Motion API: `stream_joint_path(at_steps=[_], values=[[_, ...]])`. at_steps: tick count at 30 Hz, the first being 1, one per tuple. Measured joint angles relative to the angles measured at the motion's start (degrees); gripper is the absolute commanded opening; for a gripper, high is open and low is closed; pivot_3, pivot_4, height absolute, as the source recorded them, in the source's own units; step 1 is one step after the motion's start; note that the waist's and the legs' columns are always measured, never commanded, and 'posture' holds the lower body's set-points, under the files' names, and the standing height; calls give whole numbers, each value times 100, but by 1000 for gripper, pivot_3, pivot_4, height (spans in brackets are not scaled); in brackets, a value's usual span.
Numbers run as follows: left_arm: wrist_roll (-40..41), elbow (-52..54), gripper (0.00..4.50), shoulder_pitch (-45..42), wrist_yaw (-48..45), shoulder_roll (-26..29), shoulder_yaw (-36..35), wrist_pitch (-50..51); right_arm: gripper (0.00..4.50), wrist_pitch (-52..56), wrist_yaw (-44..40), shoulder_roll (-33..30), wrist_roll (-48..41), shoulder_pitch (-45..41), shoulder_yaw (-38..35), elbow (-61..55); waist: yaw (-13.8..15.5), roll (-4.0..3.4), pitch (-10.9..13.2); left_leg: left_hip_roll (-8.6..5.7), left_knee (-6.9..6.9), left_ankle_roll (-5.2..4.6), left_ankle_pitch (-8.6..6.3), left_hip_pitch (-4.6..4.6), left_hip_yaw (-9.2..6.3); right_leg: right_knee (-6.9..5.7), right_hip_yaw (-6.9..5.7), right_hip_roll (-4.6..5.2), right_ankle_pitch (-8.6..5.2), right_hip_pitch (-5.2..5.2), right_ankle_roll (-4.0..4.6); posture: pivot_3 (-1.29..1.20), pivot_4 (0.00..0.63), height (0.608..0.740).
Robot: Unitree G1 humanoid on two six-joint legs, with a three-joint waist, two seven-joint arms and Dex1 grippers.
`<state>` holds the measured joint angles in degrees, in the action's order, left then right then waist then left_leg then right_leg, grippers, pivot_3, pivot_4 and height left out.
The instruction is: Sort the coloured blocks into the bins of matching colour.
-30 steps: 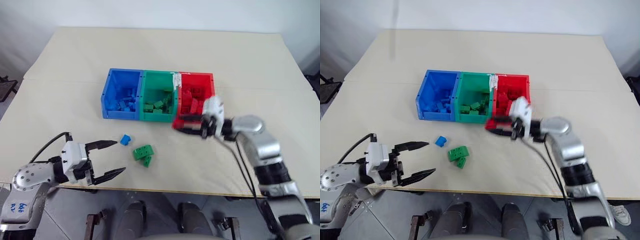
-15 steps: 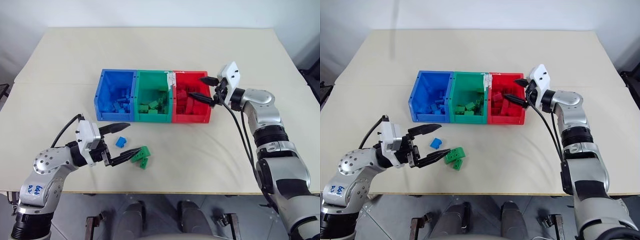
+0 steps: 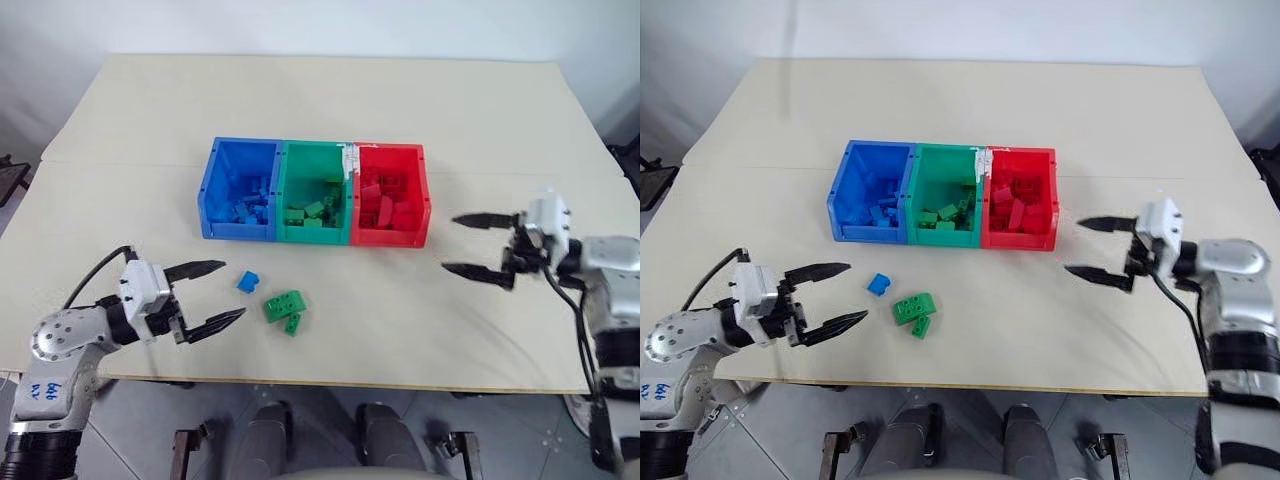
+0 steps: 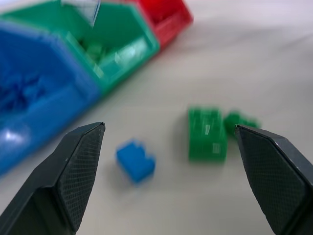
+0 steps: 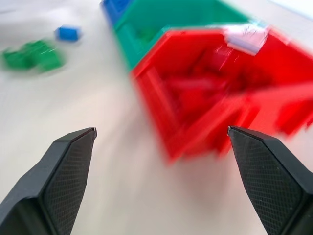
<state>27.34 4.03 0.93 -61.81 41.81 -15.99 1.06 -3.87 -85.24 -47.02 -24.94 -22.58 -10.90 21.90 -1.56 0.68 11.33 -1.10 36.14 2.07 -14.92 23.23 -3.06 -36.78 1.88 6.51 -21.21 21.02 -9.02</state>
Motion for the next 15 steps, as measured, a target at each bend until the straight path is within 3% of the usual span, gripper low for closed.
stream_joint_path(at_steps=[3, 8, 15], values=[[-36, -405, 4500, -35, -135, 148, -147, -151, 4471, -5, -122, -54, -165, 515, -125, -321, -32, 0, 0, 8, 1, -1, 0, -8, 16, -5, 9, -3, 0, 0, 0, 0, 150, 740], [-40, -547, 4500, -73, -311, 184, -188, -251, 4471, 117, -101, 66, -227, 596, 12, -768, -13, 0, 0, 29, 6, 0, 0, -11, 18, -15, 13, -3, 0, 2, 0, 0, 150, 740], [7, 177, 4500, 178, -331, 155, -52, -55, 4471, 799, 61, 733, -412, 302, 840, -1680, -2, 0, 0, 33, 4, 1, 0, -8, -8, -17, 20, 1, 0, 12, -1, 0, 150, 740]])
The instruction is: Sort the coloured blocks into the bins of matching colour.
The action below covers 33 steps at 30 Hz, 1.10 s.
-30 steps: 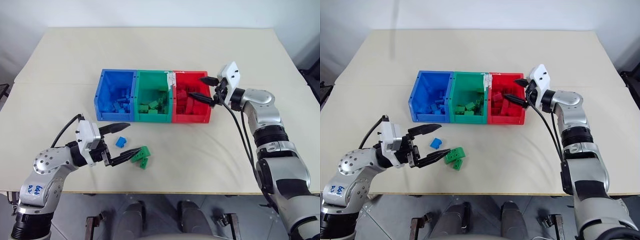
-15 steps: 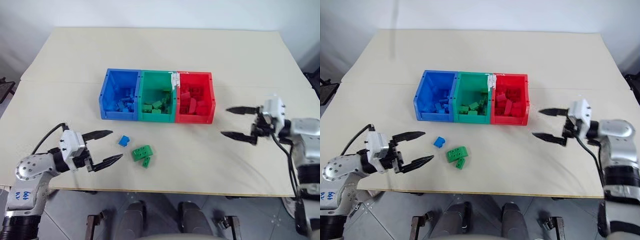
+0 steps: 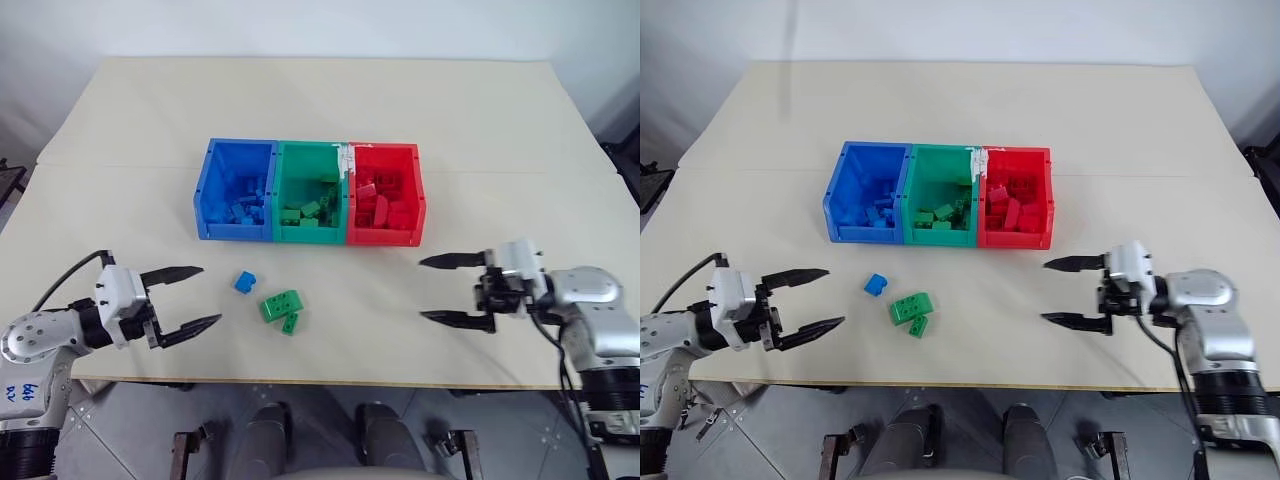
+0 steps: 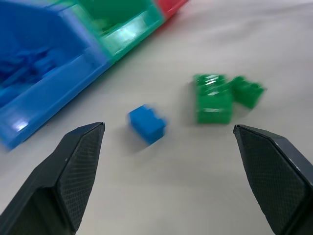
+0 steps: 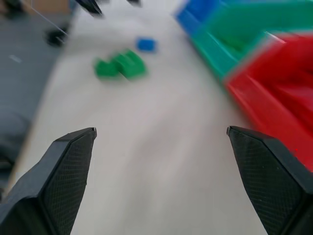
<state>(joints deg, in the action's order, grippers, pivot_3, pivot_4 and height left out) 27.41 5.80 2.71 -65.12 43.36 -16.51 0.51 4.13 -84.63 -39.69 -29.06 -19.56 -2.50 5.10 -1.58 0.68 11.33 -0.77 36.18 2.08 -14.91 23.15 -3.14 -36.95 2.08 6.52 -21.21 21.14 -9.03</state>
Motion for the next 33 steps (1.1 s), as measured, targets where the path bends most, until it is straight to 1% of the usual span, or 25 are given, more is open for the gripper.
stream_joint_path(at_steps=[5, 9, 11, 14, 17, 19, 21, 25, 27, 33], values=[[12, 828, 4500, 175, 198, -46, 381, 433, 4471, 69, -122, -57, -186, -148, -44, -55, 73, 1, 0, -5, 4, -4, -2, 1, -12, 6, -4, 2, 0, -10, 0, 0, 150, 740], [-204, 1503, 4500, 75, 449, -47, 1017, 811, 4471, -96, -238, -382, -188, 134, -229, -46, 151, 1, 0, -9, 3, -5, -3, 2, -10, 7, -4, 1, 0, -11, 0, 0, 150, 740], [-356, 1723, 4500, -177, 759, -75, 1423, 1270, 4471, -177, -241, -550, -187, 320, -376, -38, 156, 1, 0, -28, 5, -4, -3, 1, -9, 6, -5, -4, 0, -13, 0, 0, 150, 740], [-439, 2090, 4500, -296, 1153, -93, 1768, 1941, 4471, -205, -227, -615, -186, 518, -514, -37, 124, 1, 0, -25, 2, -5, -3, -1, -9, 4, -1, -8, 0, -10, 0, 0, 150, 740], [-420, 2476, 4500, -237, 1505, -153, 1922, 2557, 4471, -204, -187, -618, -186, 662, -557, -44, 87, 1, 0, -19, 0, -3, -2, -1, -9, 4, -1, -13, 0, -8, 0, 0, 150, 740], [-384, 2752, 4500, 4, 1673, -159, 1974, 2869, 4471, -202, -153, -618, -186, 768, -593, -108, 76, 1, 0, -19, 0, -3, -2, -1, -9, 6, -1, -12, 0, -9, 0, 0, 150, 740], [-387, 2859, 4500, 194, 1849, -186, 2011, 3081, 4471, -191, -110, -618, -187, 859, -663, -196, 88, 1, 0, -20, 2, -3, -2, -1, -9, 6, -1, -10, 0, -10, 0, 0, 150, 740], [-526, 2938, 4500, 211, 2382, -436, 2033, 3341, 4471, -168, -35, -617, -189, 914, -683, -364, 147, 1, 0, -24, 14, -8, -5, -9, -13, 7, -3, -10, 1, -27, -2, 0, 150, 740], [-673, 2915, 4500, 208, 2648, -558, 2155, 3463, 4471, -161, 31, -610, -189, 912, -683, -429, 164, 1, 0, -29, 19, -9, -5, -9, -21, 10, -8, -9, 1, -38, -2, 0, 150, 740], [-891, 2757, 4500, -29, 2959, -790, 2409, 3572, 4471, -158, 105, -559, -189, 869, -680, -477, 167, 0, -1, -34, 20, -3, -2, -10, -31, 17, -16, -8, 2, -46, -4, 0, 150, 740]])
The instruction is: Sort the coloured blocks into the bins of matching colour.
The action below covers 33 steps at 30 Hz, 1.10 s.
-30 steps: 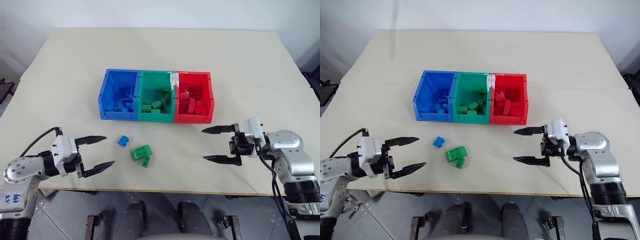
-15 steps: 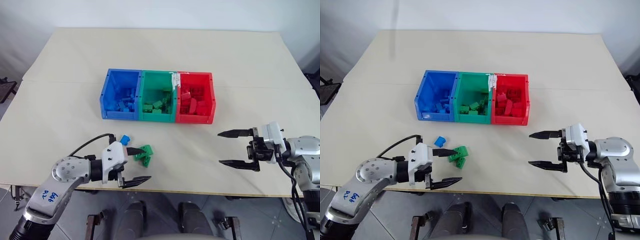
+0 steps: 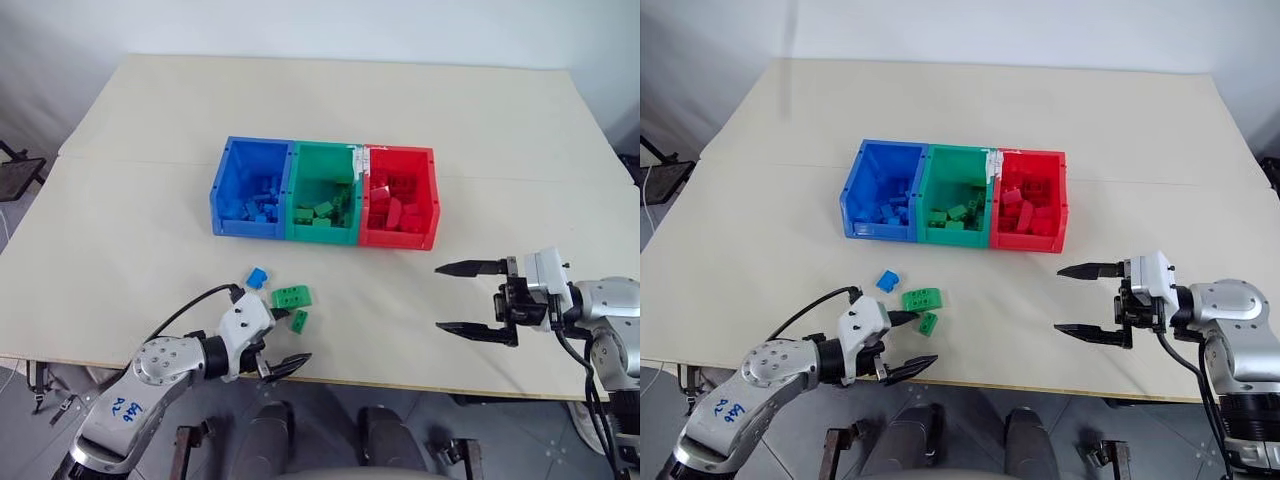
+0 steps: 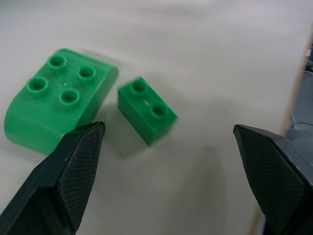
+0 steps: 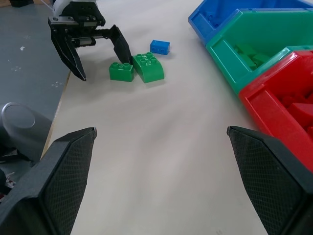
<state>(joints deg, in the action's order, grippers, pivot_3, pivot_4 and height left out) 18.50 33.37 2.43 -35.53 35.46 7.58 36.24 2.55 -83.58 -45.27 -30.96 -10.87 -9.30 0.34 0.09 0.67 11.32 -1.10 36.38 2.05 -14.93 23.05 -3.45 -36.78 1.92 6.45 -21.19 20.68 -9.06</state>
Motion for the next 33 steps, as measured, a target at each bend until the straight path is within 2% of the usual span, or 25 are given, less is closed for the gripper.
stream_joint_path(at_steps=[4, 7, 13, 17, 25, 28, 33], values=[[-97, -163, 4500, -174, 172, -203, 59, -9, 4471, -1, 38, 6, 0, -7, 0, 1, -1, 0, 0, 0, 2, 1, 0, 0, -2, 0, -3, -1, 0, -1, -1, 0, 150, 740], [-180, -249, 3936, -241, 235, -282, 106, -34, 4500, -3, 51, 30, 0, -7, 0, 1, -2, -1, -1, -1, 2, 1, 1, -1, -2, 0, -3, 0, 1, -3, -1, 0, 150, 740], [-423, -348, 2249, -239, 242, -73, 122, -271, 4500, -20, 66, 47, 0, 0, 0, 1, -8, -3, -2, -1, -4, 2, 1, -3, -2, 6, -5, 0, 0, -5, -1, 0, 150, 740], [-362, -762, 1125, -219, -111, -39, -104, -885, 4500, -44, 68, 89, 5, 2, 0, 19, -30, -5, -3, 2, -10, 2, 1, -7, 1, 13, -4, -1, 0, -5, -1, 0, 150, 740], [507, -1679, 1125, -371, -1568, -34, -1030, -2313, 4500, -153, 64, 128, 43, -126, 13, 230, -10, -5, -3, 1, -7, 3, 2, -1, 2, 19, -14, 3, 1, -5, -1, 0, 150, 740], [921, -1684, 1125, -734, -1921, -32, -1256, -2404, 4500, -177, 62, 129, 69, -139, 18, 259, 2, -5, -3, -4, -6, 2, 1, 0, 0, 19, -17, 8, 1, -7, -2, 0, 150, 740], [1005, -2090, 1125, -1465, -2246, 206, -1318, -2323, 4500, -259, 70, 167, 87, -149, 31, 294, -33, -5, -3, -4, -6, 2, 2, 0, 4, 14, -17, 4, 2, -4, -3, 0, 150, 740]])
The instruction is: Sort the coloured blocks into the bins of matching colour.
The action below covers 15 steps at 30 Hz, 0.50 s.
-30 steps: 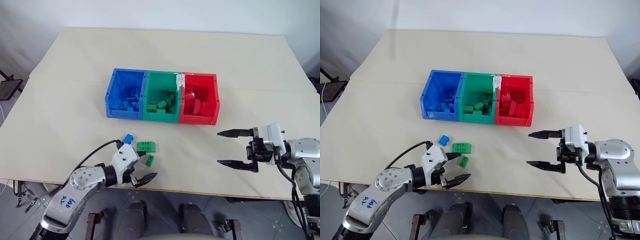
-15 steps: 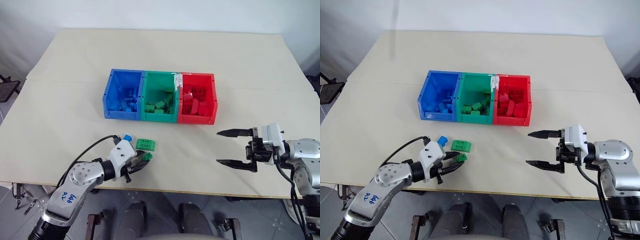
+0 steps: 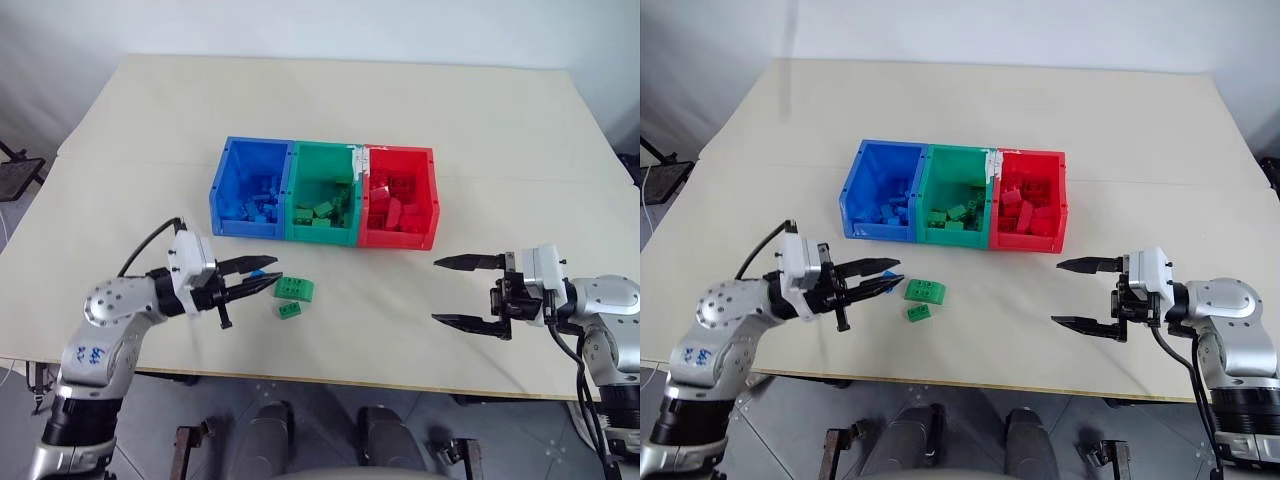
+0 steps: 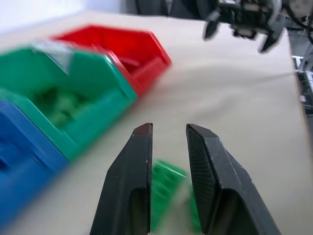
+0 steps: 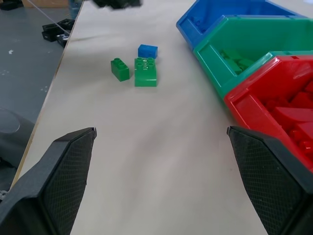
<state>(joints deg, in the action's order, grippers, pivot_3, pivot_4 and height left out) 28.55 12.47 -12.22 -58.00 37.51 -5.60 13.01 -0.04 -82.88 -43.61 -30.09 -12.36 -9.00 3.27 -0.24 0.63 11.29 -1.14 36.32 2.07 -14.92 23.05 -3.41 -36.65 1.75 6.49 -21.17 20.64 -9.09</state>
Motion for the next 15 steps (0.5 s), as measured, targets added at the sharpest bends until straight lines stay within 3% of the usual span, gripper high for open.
stream_joint_path(at_steps=[2, 5, 13, 15], values=[[0, -1, 1125, 16, -221, 183, 38, 41, 4500, -6, 26, 0, 10, 22, -2, 43, -38, 0, 0, 2, -6, -1, -1, 0, -2, 2, 7, 0, 0, 4, 0, 0, 150, 740], [28, 10, 1681, 281, -309, 269, 34, 210, 4500, -64, 96, 1, 62, 47, -4, 72, -67, 0, 0, 3, -8, -2, -1, 0, -3, 2, 8, 0, 0, 6, 0, 0, 150, 740], [112, 678, 4096, 1459, -97, 301, -330, 392, 4500, -146, 185, 65, 76, 195, -10, 76, -52, 0, 0, 9, -5, -3, -2, -2, -5, 5, 11, 4, 0, 1, 0, 0, 150, 740], [-79, 740, 4344, 1702, 43, 259, -226, 356, 4500, -176, 191, 67, 78, 191, -10, 109, -35, 0, 0, 6, -5, -3, -2, -2, -5, 7, 11, 2, 0, 1, 0, 0, 150, 740]])
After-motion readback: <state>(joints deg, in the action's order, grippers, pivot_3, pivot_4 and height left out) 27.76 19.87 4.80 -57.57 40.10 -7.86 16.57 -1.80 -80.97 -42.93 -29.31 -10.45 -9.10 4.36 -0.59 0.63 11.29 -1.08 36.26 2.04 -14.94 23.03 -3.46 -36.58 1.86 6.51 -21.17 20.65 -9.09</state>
